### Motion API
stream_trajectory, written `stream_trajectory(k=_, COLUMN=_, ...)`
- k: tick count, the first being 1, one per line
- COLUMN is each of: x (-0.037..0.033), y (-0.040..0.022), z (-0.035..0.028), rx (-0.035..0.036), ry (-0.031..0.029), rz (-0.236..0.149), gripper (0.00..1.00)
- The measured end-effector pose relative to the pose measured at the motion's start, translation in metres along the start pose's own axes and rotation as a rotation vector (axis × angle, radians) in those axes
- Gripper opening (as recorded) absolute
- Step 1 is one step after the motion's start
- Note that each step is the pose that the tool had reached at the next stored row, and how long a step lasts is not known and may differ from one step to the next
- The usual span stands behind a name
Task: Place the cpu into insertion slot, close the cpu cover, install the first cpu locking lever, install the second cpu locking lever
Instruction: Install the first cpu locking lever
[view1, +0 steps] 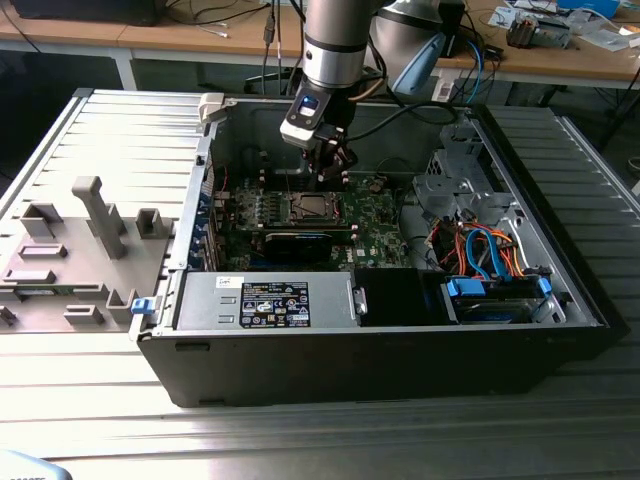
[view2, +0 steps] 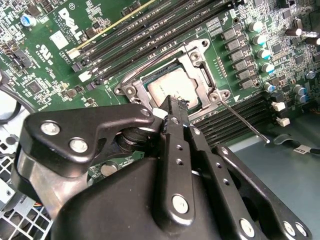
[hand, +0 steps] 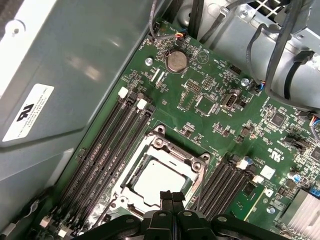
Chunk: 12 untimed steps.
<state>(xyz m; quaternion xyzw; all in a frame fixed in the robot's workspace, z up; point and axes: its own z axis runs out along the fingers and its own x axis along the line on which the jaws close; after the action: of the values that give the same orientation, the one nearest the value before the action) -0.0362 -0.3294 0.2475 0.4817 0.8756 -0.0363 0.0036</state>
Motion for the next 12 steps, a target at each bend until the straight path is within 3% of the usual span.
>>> stream_trajectory(k=12, x=0.0000, y=0.0000, z=0.0000, rx=-0.0014, ry=-0.0021, rz=-0.034, gripper=0.11)
